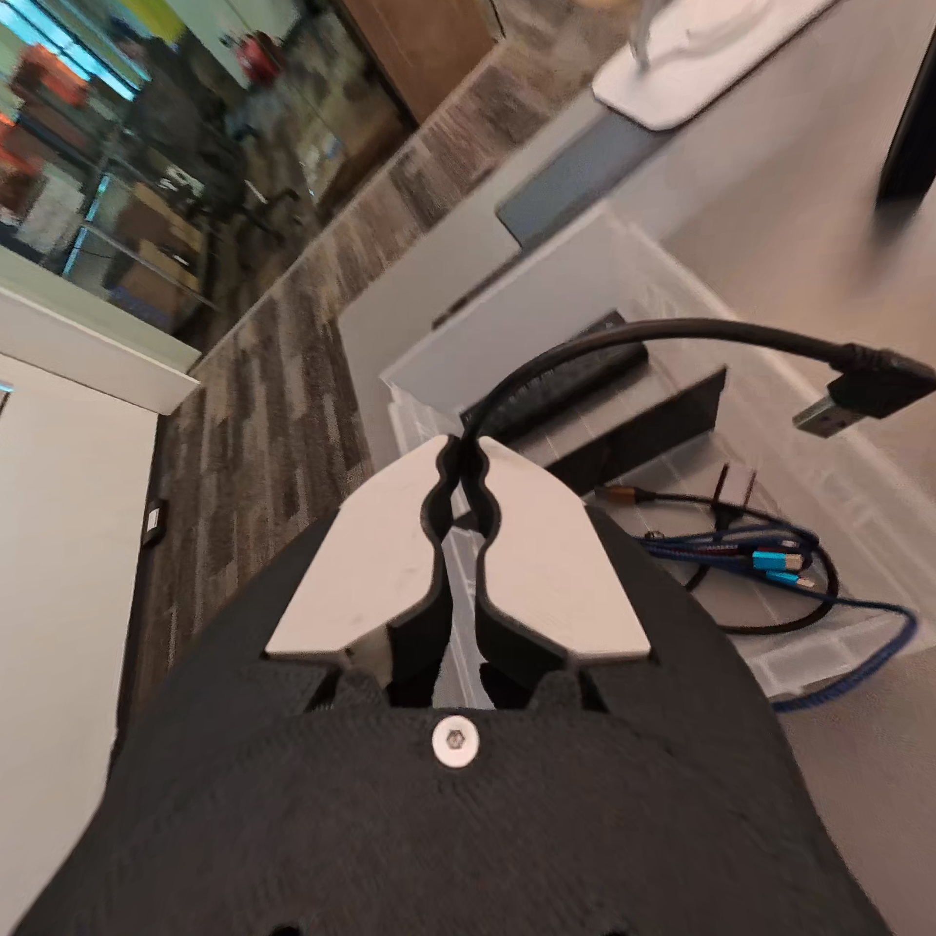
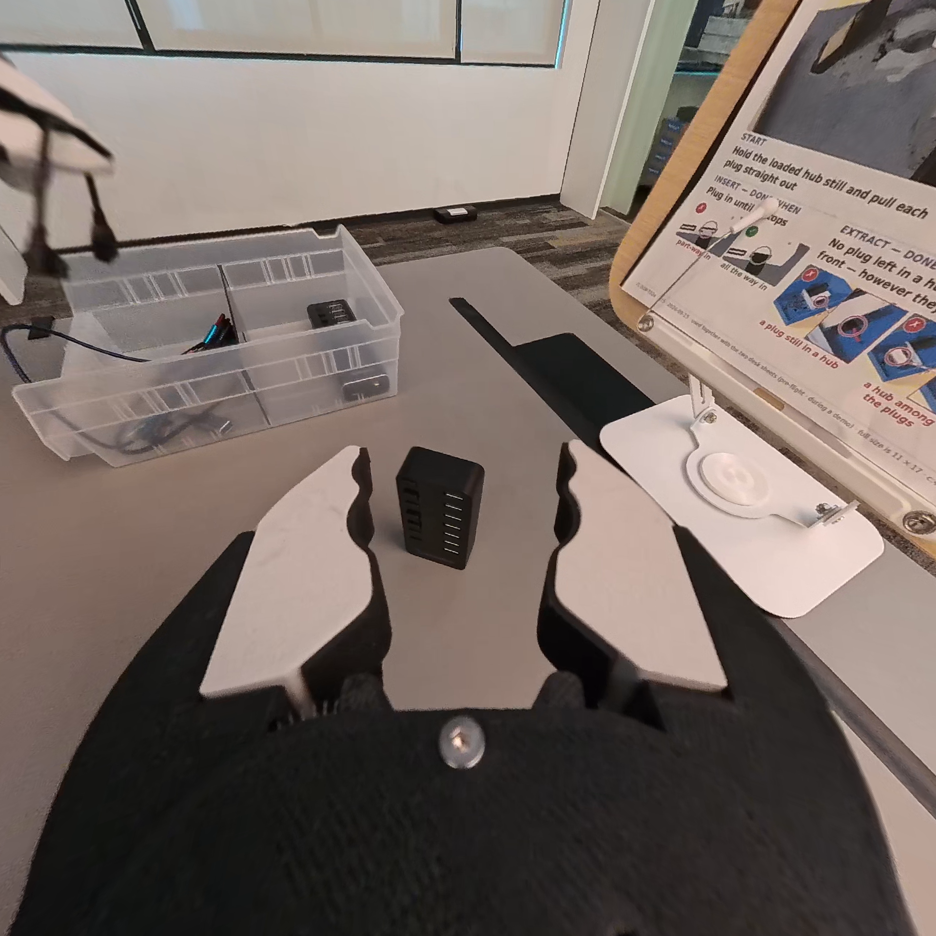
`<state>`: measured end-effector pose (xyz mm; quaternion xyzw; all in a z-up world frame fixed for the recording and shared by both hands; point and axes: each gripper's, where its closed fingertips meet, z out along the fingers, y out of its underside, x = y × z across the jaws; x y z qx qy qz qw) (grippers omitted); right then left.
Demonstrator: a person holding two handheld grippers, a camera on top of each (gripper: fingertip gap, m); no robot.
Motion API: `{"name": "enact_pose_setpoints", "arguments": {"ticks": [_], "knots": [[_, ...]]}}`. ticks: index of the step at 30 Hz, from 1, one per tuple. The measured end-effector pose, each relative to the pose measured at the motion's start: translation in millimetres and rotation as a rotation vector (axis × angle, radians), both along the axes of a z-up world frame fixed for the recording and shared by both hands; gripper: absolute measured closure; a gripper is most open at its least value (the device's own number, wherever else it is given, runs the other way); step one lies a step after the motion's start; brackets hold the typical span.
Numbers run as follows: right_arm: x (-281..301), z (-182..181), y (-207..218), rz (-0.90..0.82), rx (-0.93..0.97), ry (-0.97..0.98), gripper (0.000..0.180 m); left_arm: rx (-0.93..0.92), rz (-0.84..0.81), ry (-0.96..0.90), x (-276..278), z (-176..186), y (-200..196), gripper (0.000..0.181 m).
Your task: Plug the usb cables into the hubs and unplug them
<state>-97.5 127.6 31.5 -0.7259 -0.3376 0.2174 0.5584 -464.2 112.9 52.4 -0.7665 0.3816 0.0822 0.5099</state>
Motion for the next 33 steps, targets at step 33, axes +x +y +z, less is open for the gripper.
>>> {"name": "enact_pose_setpoints", "arguments": {"ticks": [33], "knots": [[-27.9,10.4,-264.5,0.842,0.48,-0.568,0.167,-0.946,-1.159,-0.15,381.2,-68.3,-170.3,0.164]]}}
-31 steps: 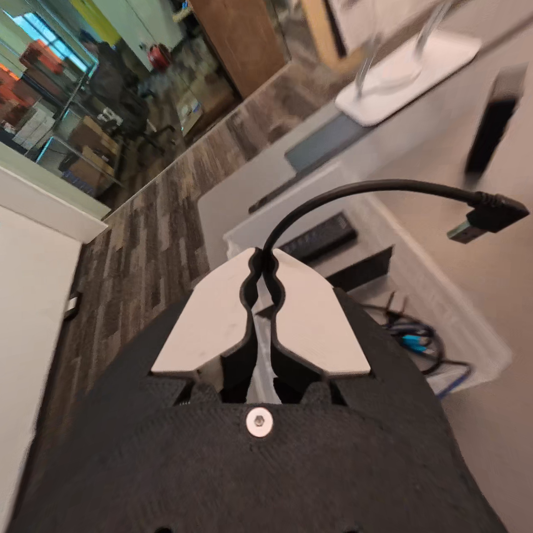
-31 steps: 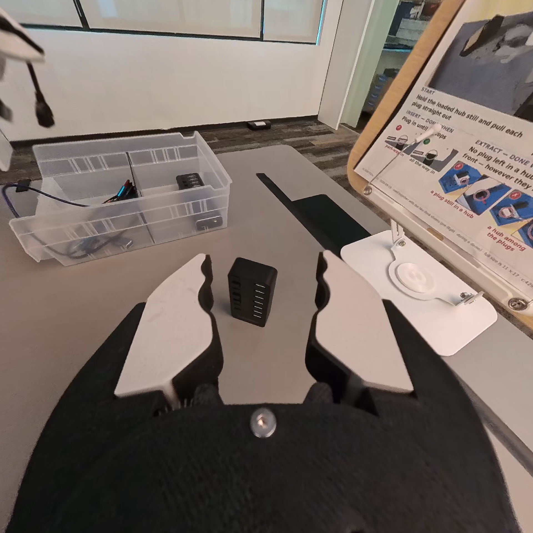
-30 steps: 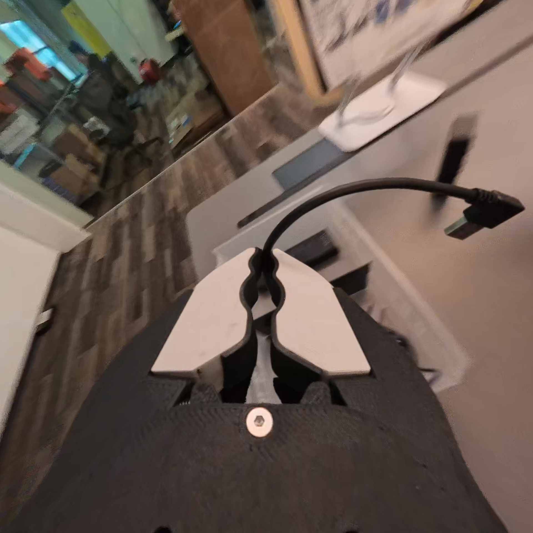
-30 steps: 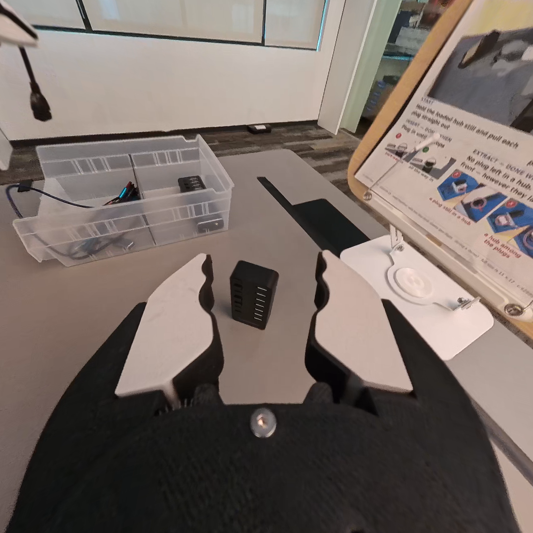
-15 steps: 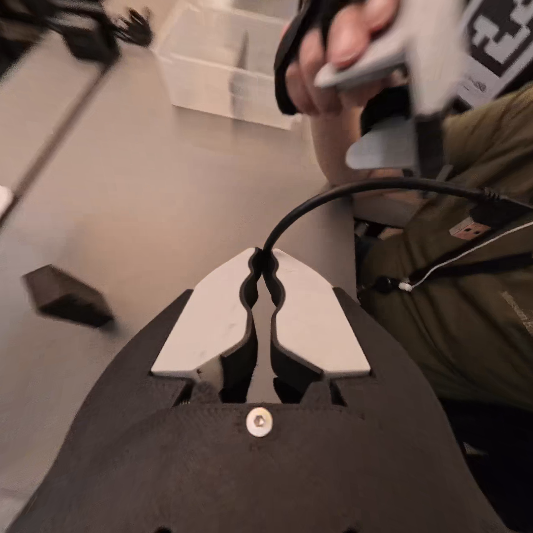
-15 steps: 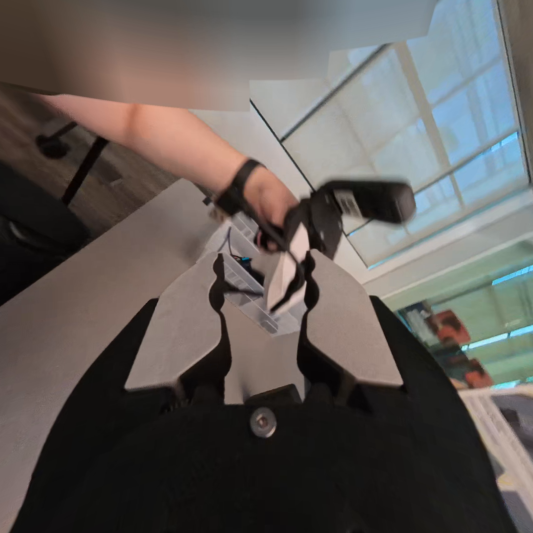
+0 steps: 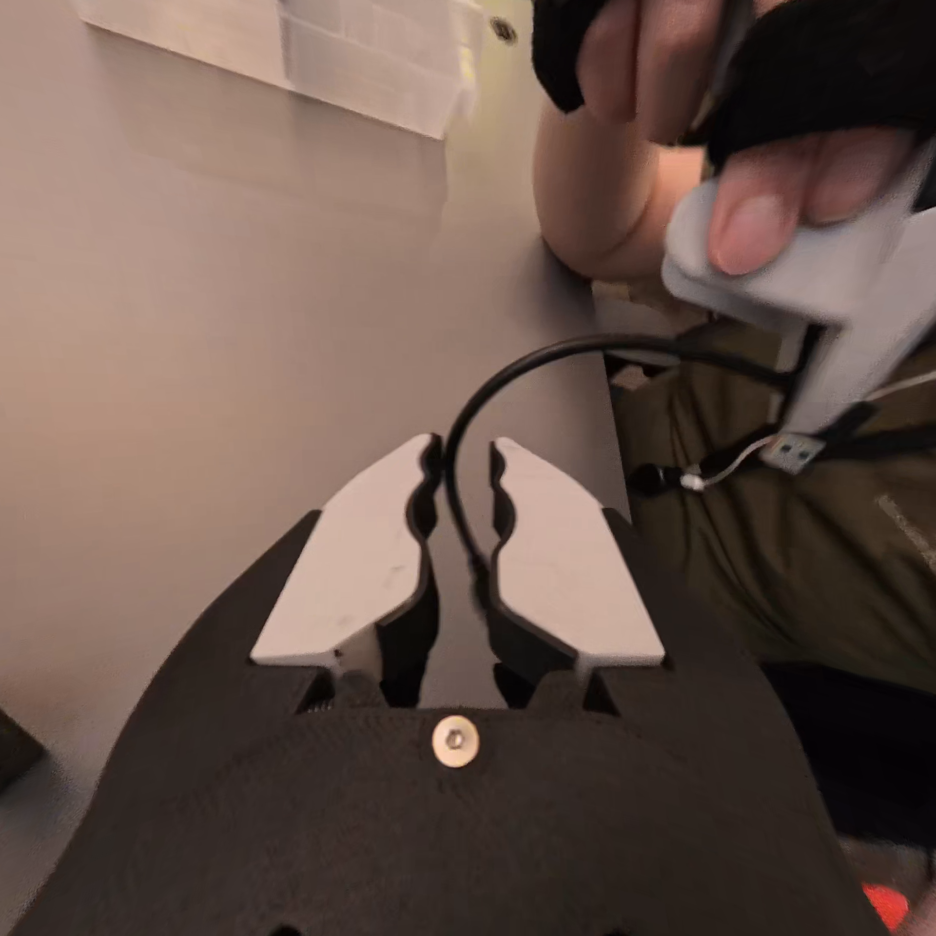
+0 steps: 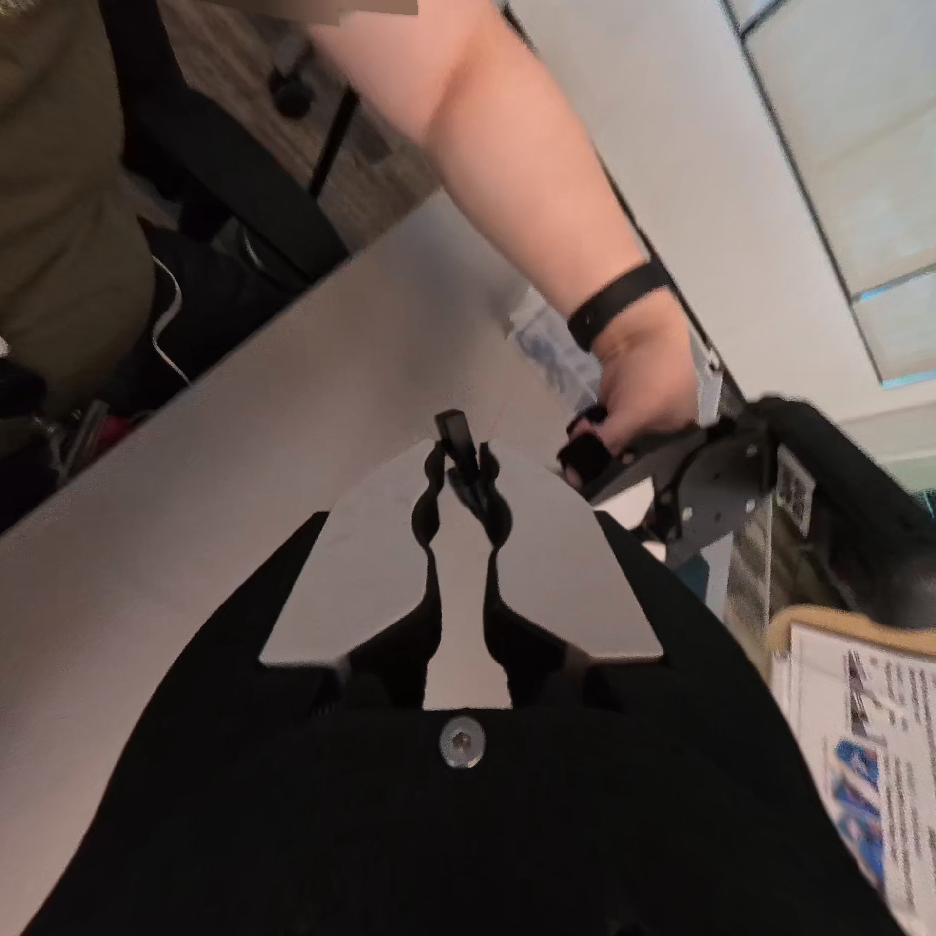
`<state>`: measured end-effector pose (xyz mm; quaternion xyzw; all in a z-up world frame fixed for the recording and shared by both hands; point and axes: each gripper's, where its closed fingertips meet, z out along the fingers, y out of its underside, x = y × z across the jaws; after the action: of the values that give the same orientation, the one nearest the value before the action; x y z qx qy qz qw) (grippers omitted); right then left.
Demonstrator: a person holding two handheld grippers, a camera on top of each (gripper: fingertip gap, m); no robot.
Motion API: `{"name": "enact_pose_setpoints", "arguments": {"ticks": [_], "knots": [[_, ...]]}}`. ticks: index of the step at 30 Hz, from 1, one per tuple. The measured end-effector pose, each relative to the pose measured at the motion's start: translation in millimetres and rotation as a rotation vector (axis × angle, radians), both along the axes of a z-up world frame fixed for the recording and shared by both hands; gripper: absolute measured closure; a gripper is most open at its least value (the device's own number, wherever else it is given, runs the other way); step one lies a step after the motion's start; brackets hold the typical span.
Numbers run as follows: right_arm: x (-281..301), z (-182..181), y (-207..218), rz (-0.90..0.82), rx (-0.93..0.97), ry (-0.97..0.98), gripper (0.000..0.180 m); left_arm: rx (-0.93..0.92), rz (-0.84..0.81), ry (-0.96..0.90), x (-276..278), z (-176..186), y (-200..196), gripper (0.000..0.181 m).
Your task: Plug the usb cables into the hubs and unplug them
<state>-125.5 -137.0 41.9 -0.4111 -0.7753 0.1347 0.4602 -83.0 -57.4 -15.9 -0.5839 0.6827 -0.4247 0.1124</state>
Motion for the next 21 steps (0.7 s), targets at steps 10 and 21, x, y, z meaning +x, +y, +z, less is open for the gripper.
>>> {"name": "enact_pose_setpoints", "arguments": {"ticks": [10,21], "knots": [[102.7,-68.3,150.1,-0.71,0.123,-0.247,0.172,0.267,0.492,-0.323,-87.7,116.9,85.4,0.142],[74.7,-175.7,126.4,-0.604,-0.196,-0.473,0.165,0.672,0.847,0.333,-322.6,14.1,114.0,0.141]]}}
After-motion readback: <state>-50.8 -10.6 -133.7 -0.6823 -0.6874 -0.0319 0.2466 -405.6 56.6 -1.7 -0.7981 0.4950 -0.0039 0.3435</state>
